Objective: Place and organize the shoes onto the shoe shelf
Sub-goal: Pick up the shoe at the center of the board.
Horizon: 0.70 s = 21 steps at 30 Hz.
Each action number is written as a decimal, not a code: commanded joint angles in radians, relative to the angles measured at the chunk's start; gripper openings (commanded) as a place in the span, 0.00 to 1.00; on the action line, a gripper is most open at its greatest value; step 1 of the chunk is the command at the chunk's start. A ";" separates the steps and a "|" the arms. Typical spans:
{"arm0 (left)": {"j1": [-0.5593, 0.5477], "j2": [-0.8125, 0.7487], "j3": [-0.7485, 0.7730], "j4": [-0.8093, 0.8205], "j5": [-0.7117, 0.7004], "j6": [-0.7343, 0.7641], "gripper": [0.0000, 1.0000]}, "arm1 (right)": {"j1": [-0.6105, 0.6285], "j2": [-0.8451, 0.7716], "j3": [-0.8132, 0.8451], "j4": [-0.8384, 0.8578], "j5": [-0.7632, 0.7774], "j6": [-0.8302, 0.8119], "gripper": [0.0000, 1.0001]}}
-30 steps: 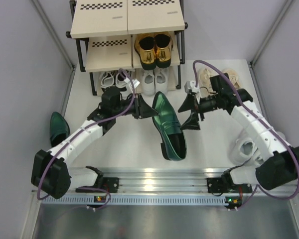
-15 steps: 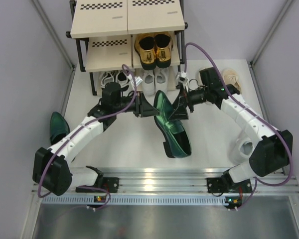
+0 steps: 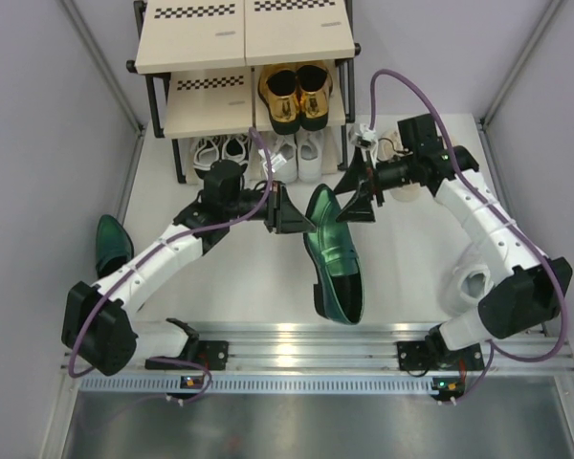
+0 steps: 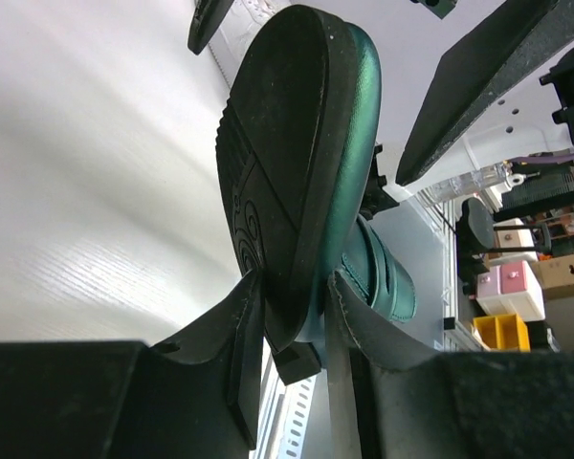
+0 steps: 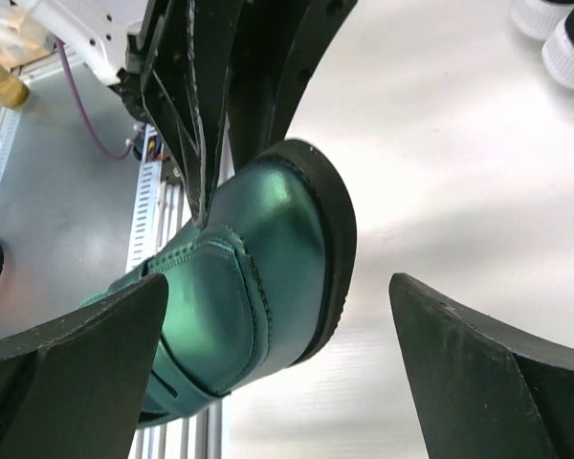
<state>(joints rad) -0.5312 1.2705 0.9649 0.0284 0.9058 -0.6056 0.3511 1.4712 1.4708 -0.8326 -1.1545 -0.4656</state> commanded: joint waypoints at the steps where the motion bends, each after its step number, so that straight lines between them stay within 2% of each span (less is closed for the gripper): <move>1: 0.004 -0.031 0.064 0.096 0.065 -0.013 0.00 | -0.011 -0.020 -0.016 -0.020 -0.021 -0.045 0.99; 7: 0.008 -0.057 0.071 0.096 0.065 -0.014 0.00 | -0.009 0.041 -0.019 -0.166 -0.111 -0.116 0.98; 13: 0.049 -0.108 0.029 0.168 0.054 -0.066 0.00 | -0.017 -0.023 -0.150 -0.068 -0.166 0.025 0.99; 15: 0.069 -0.126 0.006 0.278 0.068 -0.114 0.00 | -0.023 -0.058 -0.200 0.036 -0.203 0.096 0.99; 17: 0.097 -0.126 -0.020 0.388 0.097 -0.198 0.00 | -0.021 -0.081 -0.276 0.157 -0.232 0.249 0.99; 21: 0.100 -0.100 -0.008 0.439 0.131 -0.264 0.00 | -0.003 -0.126 -0.375 0.629 -0.249 0.608 0.99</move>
<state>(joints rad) -0.4385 1.1954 0.9260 0.2249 0.9775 -0.7437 0.3386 1.3972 1.1244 -0.6106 -1.3437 -0.1421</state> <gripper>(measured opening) 0.315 0.993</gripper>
